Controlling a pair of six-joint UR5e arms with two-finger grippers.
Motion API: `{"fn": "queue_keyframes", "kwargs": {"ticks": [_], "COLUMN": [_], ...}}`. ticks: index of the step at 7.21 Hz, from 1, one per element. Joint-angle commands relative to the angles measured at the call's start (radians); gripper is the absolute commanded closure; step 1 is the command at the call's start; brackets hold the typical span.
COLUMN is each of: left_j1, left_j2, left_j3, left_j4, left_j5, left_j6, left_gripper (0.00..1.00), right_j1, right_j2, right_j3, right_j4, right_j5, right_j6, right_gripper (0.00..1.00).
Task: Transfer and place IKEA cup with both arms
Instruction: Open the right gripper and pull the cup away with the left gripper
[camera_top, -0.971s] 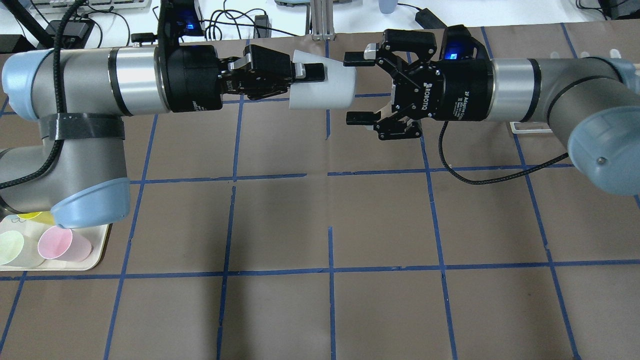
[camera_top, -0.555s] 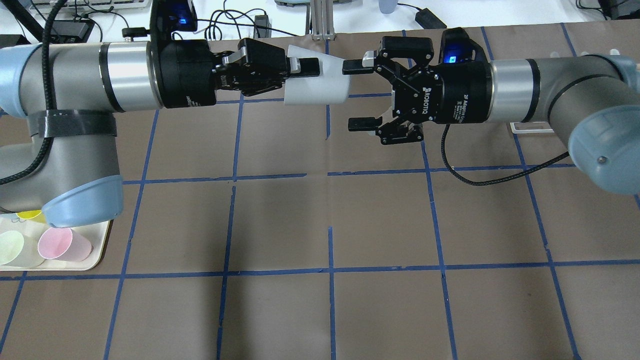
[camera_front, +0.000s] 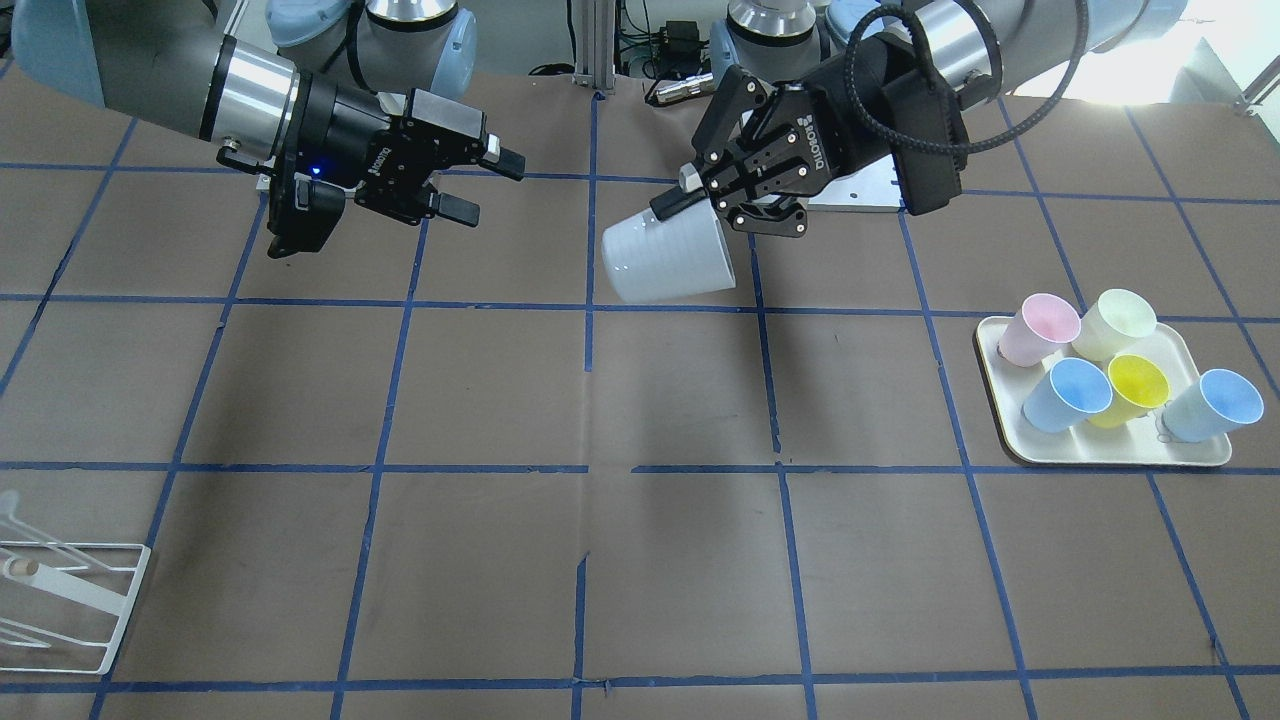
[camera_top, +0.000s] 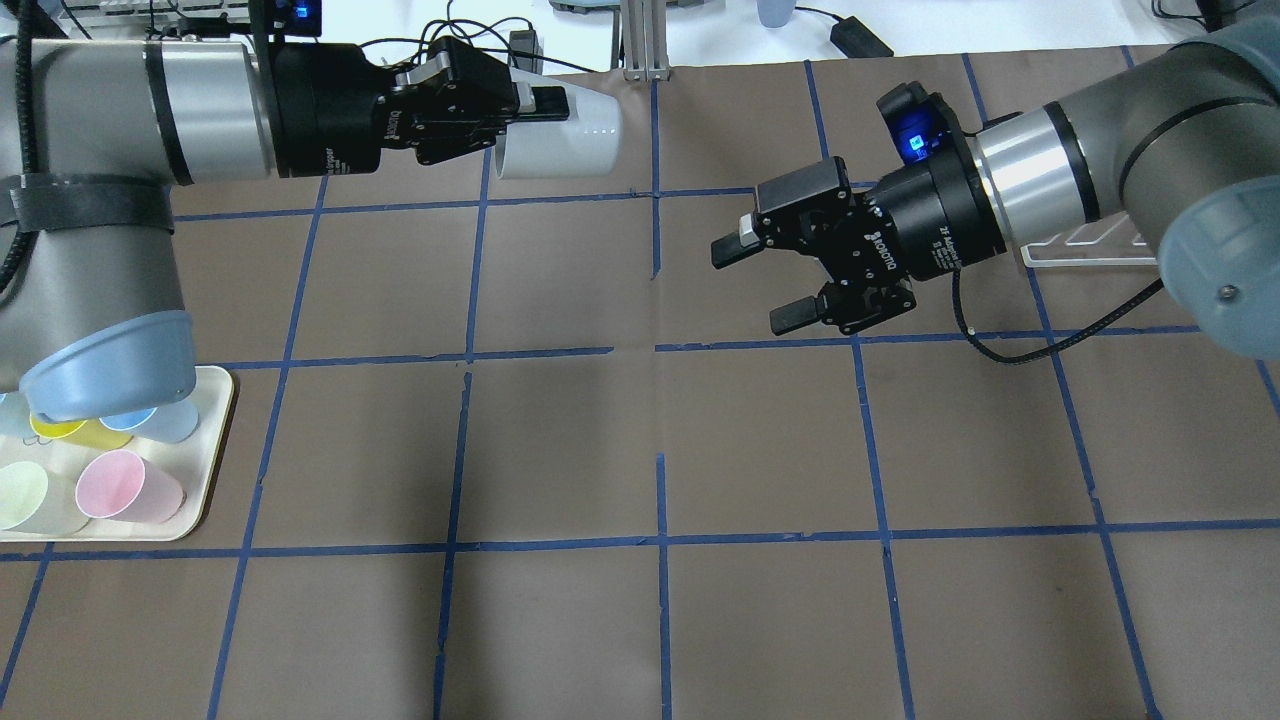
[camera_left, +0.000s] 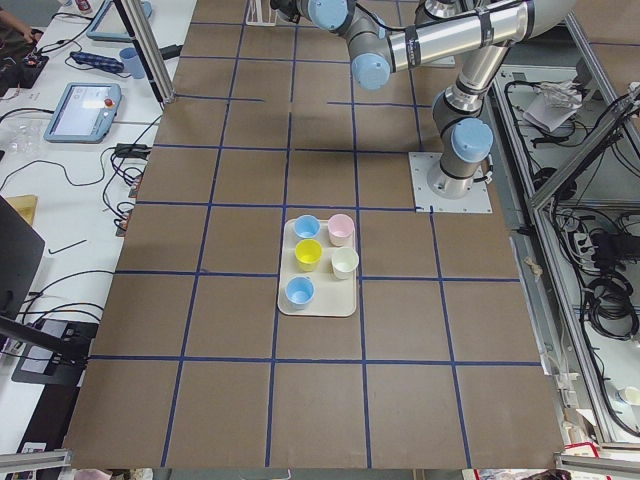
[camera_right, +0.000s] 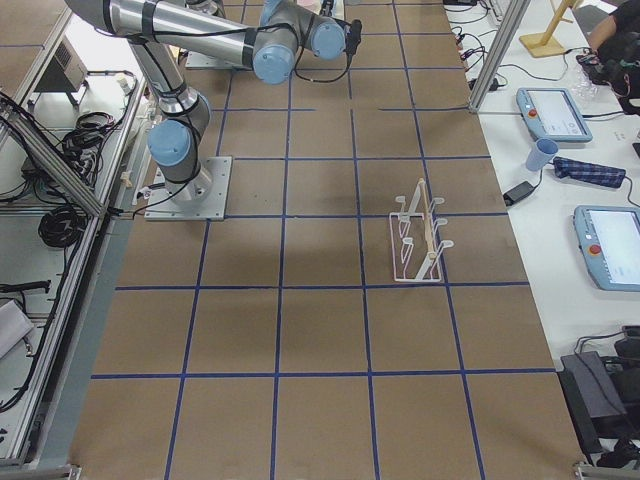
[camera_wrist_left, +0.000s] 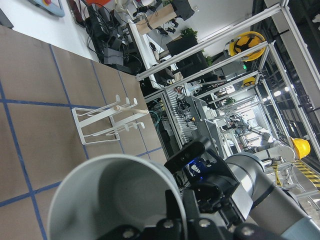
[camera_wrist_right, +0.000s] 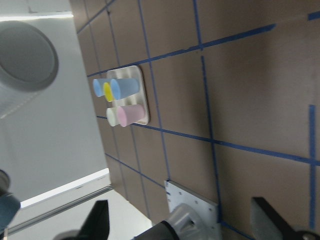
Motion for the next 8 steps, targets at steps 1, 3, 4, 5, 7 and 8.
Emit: {"fn": "queue_keyframes", "kwargs": {"ticks": [1,3,4,5,7,8], "left_j1": [0.012,0.047,0.102,0.168,0.329,0.435], "left_j2": [-0.020,-0.026,-0.038,-0.052,-0.086,-0.113], "left_j3": [0.023,0.145,0.212,0.240,0.239,0.257], "left_j4": [-0.046,-0.311,-0.485,-0.561,-0.574,-0.571], "left_j5": [0.222,0.545,0.670,0.824,0.980,1.031], "left_j6": [0.055,0.289,0.441,0.568,0.847,0.976], "left_gripper": [1.00,1.00,1.00,1.00,1.00,1.00], "right_j1": [0.001,0.012,0.023,0.038,0.041,0.041], "right_j2": [-0.002,0.001,0.003,0.011,0.034,0.031], "right_j3": [-0.014,-0.081,-0.110,-0.157,-0.219,-0.231], "right_j4": [-0.069,-0.077,-0.078,-0.078,-0.068,-0.074], "right_j5": [-0.336,-0.639,-0.740,-0.791,-0.906,-0.910], "right_j6": [0.044,0.055,0.072,0.101,0.117,0.123], "right_gripper": [0.00,0.00,0.00,0.00,0.00,0.00]}}
